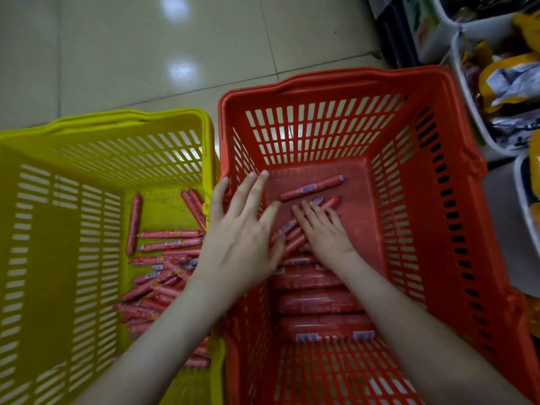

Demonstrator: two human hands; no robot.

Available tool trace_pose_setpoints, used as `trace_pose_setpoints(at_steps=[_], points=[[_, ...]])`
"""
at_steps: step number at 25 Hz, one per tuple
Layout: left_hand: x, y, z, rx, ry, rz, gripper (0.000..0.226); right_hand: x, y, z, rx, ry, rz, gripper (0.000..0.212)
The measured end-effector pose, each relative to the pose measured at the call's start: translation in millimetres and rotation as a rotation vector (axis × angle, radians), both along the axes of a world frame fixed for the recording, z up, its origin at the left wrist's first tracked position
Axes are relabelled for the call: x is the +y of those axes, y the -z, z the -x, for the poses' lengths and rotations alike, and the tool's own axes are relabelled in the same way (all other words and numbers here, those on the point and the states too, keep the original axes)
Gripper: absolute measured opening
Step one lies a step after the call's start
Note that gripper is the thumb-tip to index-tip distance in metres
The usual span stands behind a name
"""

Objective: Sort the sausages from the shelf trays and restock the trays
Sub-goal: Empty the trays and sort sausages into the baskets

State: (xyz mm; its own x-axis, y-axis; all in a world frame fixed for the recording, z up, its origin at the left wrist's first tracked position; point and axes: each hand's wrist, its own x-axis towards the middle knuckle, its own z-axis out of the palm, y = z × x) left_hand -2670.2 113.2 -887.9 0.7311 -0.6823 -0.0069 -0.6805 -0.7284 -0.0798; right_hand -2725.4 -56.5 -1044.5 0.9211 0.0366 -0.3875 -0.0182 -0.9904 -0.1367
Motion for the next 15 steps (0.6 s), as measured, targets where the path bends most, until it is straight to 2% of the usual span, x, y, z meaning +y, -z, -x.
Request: trace_pose_setpoints(at_steps=[2, 3, 4, 8, 10, 12, 15], points=[[-0.3, 0.2, -0.2, -0.001, -0.009, 0.0, 0.05, -8.7, -2.5, 0.5, 0.086, 0.072, -0.086, 0.097], [-0.7, 0.2, 0.2, 0.004, -0.011, -0.002, 0.05, -12.7, -5.2, 2.8, 0.144, 0.035, -0.118, 0.097], [-0.7, 0.4, 0.4, 0.011, -0.013, -0.001, 0.05, -14.5, -6.8, 5.8, 0.15, -0.039, -0.117, 0.095], [0.9, 0.7, -1.0, 0.017, -0.006, 0.013, 0.048, -8.8, -5.3, 2.0, -0.022, -0.449, -0.028, 0.072], [0.9, 0.3, -1.2, 0.02, -0.009, 0.02, 0.046, -9.1, -2.0, -8.9, -0.061, -0.602, -0.019, 0.08], [0.0, 0.3, -1.6, 0.029, -0.016, 0.023, 0.043, -12.8, -7.0, -15.5, -0.071, -0.736, 0.005, 0.077], [0.3, 1.6, -1.0, 0.025, -0.02, 0.047, 0.041, -19.6, -1.4, -11.0, -0.023, -0.657, 0.015, 0.065]])
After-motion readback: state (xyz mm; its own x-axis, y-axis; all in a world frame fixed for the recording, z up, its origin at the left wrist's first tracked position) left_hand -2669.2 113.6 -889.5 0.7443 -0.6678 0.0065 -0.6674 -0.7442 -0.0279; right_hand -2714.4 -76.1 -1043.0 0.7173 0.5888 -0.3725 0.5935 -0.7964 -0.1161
